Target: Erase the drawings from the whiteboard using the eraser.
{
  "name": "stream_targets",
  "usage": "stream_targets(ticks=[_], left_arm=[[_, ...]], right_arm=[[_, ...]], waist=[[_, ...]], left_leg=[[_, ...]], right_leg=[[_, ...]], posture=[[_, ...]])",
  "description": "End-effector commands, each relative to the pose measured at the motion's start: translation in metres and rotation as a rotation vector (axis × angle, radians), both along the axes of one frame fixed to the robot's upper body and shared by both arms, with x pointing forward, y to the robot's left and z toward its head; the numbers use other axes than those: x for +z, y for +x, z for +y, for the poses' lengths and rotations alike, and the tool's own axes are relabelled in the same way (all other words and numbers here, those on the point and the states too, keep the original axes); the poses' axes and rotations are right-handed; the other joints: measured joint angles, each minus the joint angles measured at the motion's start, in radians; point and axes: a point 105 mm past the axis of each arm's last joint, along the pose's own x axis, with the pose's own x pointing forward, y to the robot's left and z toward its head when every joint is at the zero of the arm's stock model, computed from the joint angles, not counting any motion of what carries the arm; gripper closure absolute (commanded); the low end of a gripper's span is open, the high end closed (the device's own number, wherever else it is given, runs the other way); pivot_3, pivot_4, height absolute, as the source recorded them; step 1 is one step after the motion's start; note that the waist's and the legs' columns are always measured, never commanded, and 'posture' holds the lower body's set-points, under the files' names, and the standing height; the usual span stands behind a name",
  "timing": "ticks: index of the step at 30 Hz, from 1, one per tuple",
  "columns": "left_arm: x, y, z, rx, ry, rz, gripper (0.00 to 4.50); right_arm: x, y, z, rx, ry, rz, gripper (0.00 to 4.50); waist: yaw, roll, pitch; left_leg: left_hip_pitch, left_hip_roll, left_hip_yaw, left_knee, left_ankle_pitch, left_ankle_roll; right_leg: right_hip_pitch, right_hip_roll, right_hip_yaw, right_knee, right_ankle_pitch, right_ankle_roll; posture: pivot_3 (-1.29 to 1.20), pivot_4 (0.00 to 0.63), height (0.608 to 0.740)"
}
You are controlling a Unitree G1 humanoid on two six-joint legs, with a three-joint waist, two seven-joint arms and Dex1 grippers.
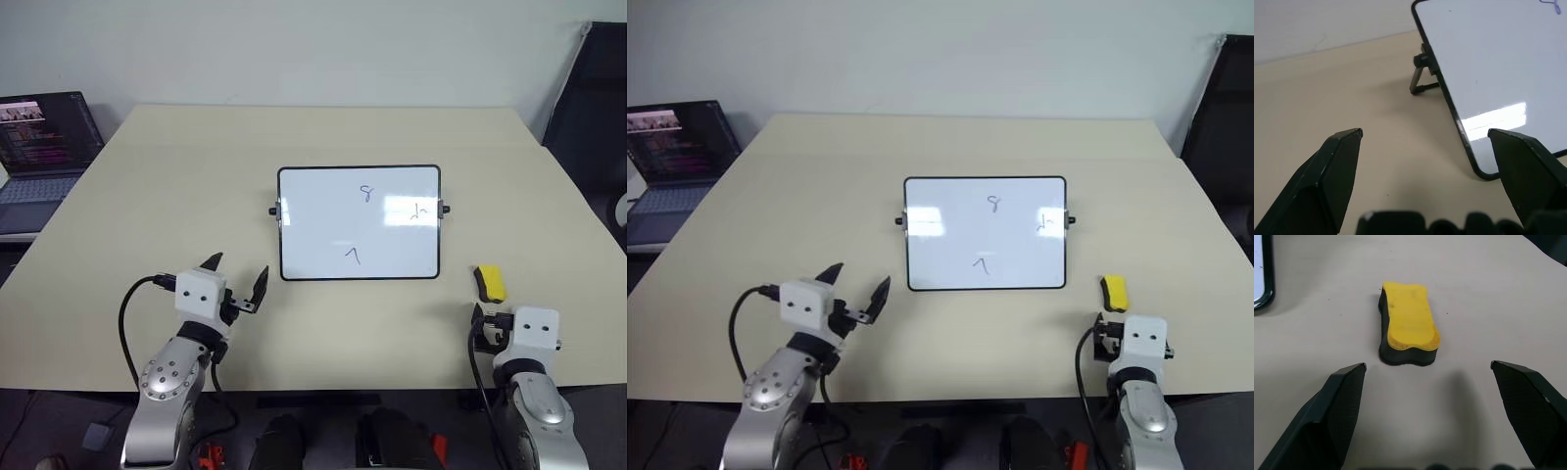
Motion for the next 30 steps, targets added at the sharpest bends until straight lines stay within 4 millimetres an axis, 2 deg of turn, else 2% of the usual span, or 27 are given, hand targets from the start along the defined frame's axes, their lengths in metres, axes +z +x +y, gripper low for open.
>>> stream_targets(ticks=[1, 6, 11, 15, 21, 26, 30], left_arm=[[0.011, 0.000, -0.002, -0.006, -0.012, -0.059, 0.00], [0.007, 0.000, -0.001, 0.006, -0.034, -0.052, 0.00], [0.013, 0.010, -0.013, -0.069, -0.047, -0.064, 0.00], [0.025, 0.021, -0.041, -0.277, -0.047, -0.067, 0.00], [0.030, 0.018, -0.097, -0.686, -0.116, -0.015, 0.00], [0.015, 0.009, -0.129, -0.949, -0.034, 0.060, 0.00], [0.011, 0.002, -0.151, -1.125, -0.009, 0.090, 0.00]], right_arm=[[0.011, 0.001, -0.001, 0.004, -0.015, -0.039, 0.03], [0.013, 0.002, -0.007, -0.007, -0.024, -0.039, 0.03], [0.019, 0.005, -0.012, -0.011, -0.017, -0.046, 0.03], [0.024, 0.009, -0.016, -0.013, 0.003, -0.046, 0.03], [0.028, 0.016, -0.023, -0.034, 0.051, -0.040, 0.03], [0.031, 0.024, -0.025, -0.038, 0.099, -0.036, 0.03], [0.030, 0.034, -0.025, -0.024, 0.161, -0.016, 0.03]], waist=[[0.000, 0.000, 0.000], [0.000, 0.000, 0.000], [0.001, 0.000, 0.000], [0.002, 0.000, 0.000], [0.000, 0.000, 0.000], [-0.003, 0.000, 0.000], [-0.003, 0.000, 0.000]], left_leg=[[0.000, 0.000, 0.000, 0.000, 0.000, 0.000], [0.000, 0.000, 0.000, 0.000, 0.000, 0.000], [0.000, 0.000, 0.000, 0.001, 0.000, 0.000], [0.000, -0.002, 0.000, 0.002, 0.000, 0.000], [0.000, -0.002, 0.002, 0.001, 0.000, 0.000], [0.001, -0.001, 0.002, 0.001, 0.000, 0.000], [0.005, -0.001, 0.004, 0.002, 0.000, 0.000]], right_leg=[[0.000, 0.000, 0.000, 0.000, 0.000, 0.000], [0.000, 0.000, 0.000, 0.000, 0.000, 0.000], [0.000, 0.000, 0.000, 0.001, 0.000, 0.000], [0.000, 0.003, 0.000, 0.001, 0.000, 0.000], [0.000, 0.006, 0.002, 0.001, 0.001, 0.001], [0.000, 0.008, 0.002, 0.003, 0.001, 0.001], [0.000, 0.008, 0.003, 0.008, 0.000, -0.001]], posture=[[0.00, 0.150, 0.740], [0.00, 0.150, 0.740], [0.00, 0.150, 0.740], [0.00, 0.150, 0.740], [0.00, 0.150, 0.740], [0.00, 0.150, 0.740], [0.00, 0.150, 0.740]])
